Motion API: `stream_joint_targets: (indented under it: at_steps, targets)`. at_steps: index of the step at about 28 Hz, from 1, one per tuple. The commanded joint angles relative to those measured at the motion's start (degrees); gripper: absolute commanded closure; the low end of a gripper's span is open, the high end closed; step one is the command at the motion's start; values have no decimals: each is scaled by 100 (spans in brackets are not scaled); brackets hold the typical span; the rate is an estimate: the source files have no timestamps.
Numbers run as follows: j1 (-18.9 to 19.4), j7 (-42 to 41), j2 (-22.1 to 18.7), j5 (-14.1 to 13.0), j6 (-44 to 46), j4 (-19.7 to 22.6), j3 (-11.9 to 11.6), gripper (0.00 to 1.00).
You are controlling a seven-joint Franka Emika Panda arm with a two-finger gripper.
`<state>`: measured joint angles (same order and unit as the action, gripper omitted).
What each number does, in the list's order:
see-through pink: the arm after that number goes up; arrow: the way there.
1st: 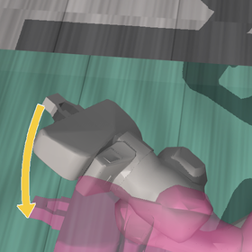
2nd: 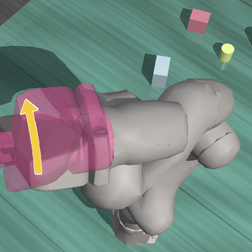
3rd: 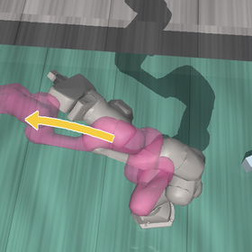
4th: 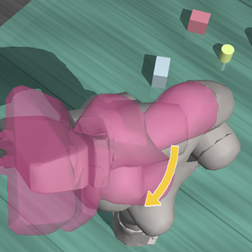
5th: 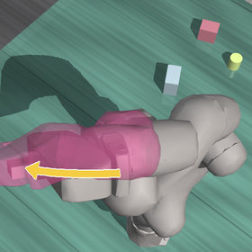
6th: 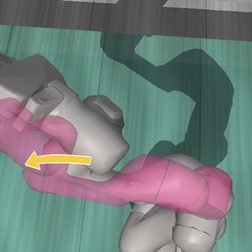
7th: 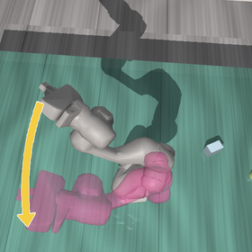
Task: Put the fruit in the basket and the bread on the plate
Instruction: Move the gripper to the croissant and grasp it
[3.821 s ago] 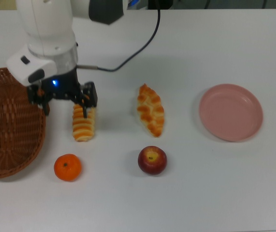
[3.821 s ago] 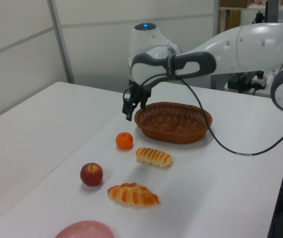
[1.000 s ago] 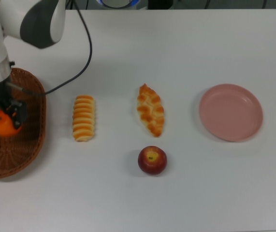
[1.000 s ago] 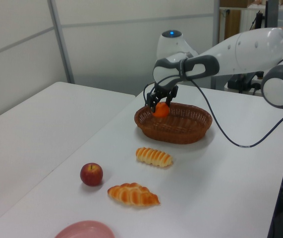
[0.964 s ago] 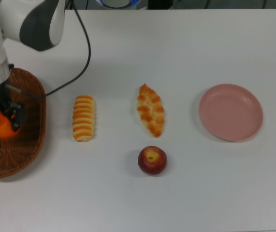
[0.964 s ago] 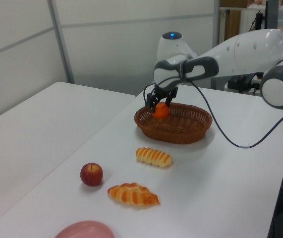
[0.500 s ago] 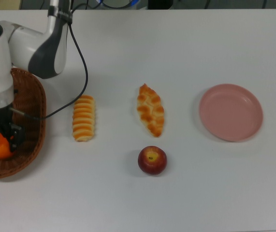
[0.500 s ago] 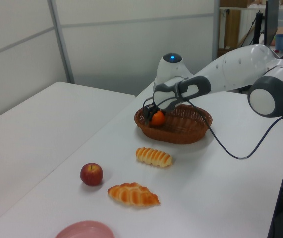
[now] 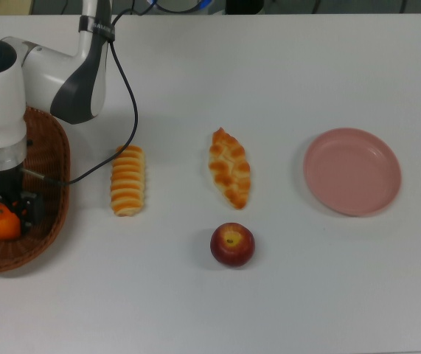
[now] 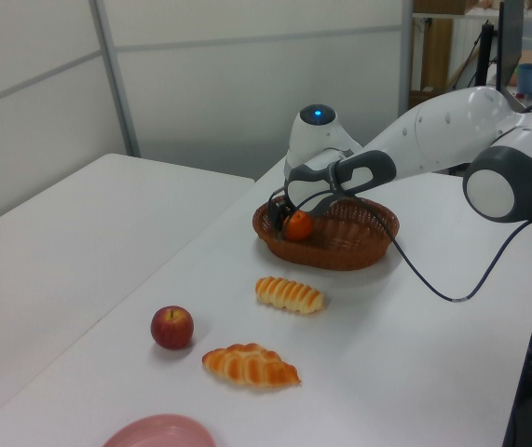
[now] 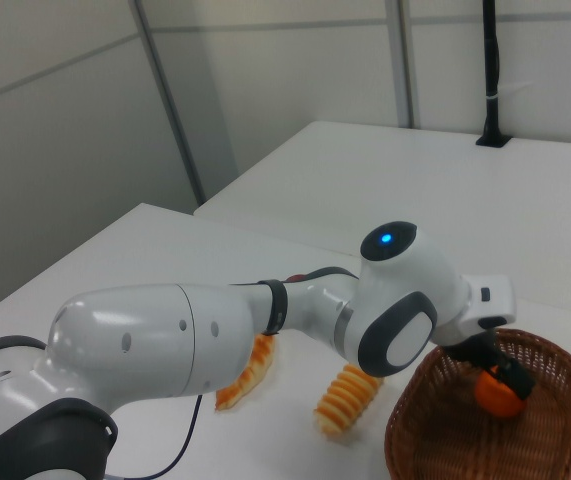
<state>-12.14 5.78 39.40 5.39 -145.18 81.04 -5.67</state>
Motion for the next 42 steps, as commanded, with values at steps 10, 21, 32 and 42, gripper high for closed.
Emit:
stream_joint_targets:
  at_steps: [10,21,32,42]
  targets:
    - [704,-24,-811,-328,1194,69,241,0]
    - [2163,-7,-697,-320,1124,78,268,0]
    - [2761,-24,-679,-197,1421,306,470,0]
    - [2990,-33,-758,181,3329,438,628,0]
